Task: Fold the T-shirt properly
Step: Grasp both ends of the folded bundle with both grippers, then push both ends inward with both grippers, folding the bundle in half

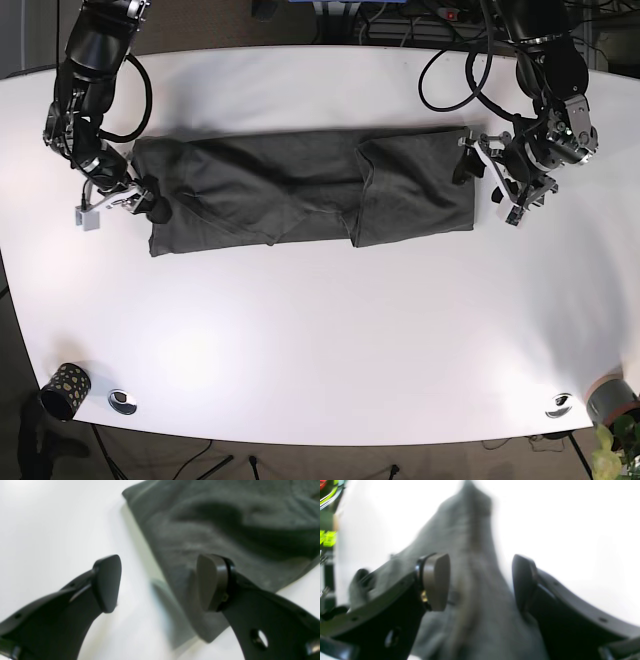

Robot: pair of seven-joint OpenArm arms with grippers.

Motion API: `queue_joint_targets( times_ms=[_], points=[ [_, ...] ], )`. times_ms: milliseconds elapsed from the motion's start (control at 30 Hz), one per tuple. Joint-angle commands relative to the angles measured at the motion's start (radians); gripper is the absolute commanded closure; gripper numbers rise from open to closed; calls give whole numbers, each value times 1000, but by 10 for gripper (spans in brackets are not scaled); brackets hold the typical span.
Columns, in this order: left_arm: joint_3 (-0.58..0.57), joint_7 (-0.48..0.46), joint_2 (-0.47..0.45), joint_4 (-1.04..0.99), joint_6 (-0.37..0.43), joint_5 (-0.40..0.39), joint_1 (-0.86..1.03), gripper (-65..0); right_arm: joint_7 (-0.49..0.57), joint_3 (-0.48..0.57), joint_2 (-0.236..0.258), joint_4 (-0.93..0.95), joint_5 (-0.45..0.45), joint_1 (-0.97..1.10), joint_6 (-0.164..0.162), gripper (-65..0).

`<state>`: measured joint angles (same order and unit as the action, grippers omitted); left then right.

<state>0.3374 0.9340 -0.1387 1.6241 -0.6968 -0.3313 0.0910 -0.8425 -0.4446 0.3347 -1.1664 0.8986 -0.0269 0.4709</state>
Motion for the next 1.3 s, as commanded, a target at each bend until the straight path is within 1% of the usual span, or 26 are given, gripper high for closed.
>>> queue_joint_targets(
  times_ms=[0,100,267,400,433,533,633,700,767,800,900,1167,1267],
  points=[
    [2,-19,-11,14,-1,-13,-12,-439,-7,17,-3,-27,4,9,-1,-376],
    [9,-19,-11,44,-1,-19,-7,-439,-7,56,-33,-74,3,25,-1,-376],
    [10,-17,-9,140,-1,-19,14,-439,-7,71,-69,-123,1,46,-7,-373],
    [-1,-17,3,166,-1,-19,17,-439,-7,71,-75,-125,0,46,-7,-368],
    [-11,-17,15,163,-1,-12,14,-439,-7,71,-75,-125,0,46,-7,-349],
    [-33,-17,23,133,-1,-12,14,-439,-4,71,-73,-125,0,46,-7,-258],
    [-39,-17,23,81,-1,-12,14,-435,-2,71,-65,-126,0,43,-7,-120],
    [-39,-17,21,40,-1,-12,14,-399,-2,71,-64,-128,0,43,-5,-38],
    [-41,-19,20,-2,-1,-12,14,-354,-2,69,-62,-151,0,45,-5,0],
    [-41,-19,20,-20,-1,-12,13,-335,-2,68,-62,-172,0,48,-7,0],
    [-45,-20,20,-80,-1,-12,11,-304,-2,66,-62,-244,0,74,-8,0],
    [-45,-20,18,-120,-1,-12,-6,-300,-8,74,-64,-515,0,157,-10,0],
    [-54,-20,18,-120,-1,-12,-7,-301,-30,105,-67,-576,0,169,-10,0]
  ],
)
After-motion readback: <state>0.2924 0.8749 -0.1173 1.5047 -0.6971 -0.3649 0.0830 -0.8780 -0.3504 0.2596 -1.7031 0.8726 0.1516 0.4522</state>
